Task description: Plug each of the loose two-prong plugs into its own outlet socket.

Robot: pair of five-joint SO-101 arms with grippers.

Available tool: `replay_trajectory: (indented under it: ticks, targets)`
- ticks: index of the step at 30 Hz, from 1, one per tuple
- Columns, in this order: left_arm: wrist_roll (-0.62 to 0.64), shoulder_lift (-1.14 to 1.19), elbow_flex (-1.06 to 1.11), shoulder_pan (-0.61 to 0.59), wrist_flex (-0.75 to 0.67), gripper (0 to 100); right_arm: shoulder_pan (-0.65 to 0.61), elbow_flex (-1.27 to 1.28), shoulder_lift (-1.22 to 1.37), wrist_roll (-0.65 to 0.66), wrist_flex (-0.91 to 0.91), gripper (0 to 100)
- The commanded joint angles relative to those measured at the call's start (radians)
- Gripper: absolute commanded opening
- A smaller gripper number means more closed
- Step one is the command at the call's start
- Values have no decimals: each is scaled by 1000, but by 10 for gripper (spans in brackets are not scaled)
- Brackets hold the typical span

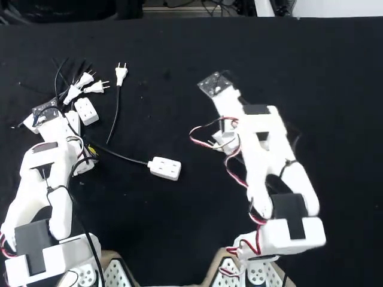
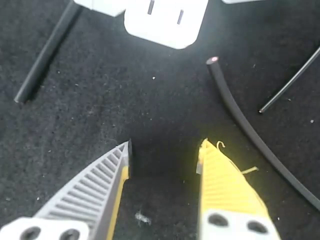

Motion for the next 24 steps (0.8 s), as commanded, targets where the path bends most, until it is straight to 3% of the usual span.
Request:
replay_trajectory:
  ticks: [1,15,24]
  targets:
    - [6,-3,-50,-5,6,220,-25,-68,93,-26,-106,189]
    - [6,-3,-51,-5,6,220,-94,-45,102,-15,-8,189]
    - [6,-3,-51,-5,6,220,-144,-2,58,-15,-8,131]
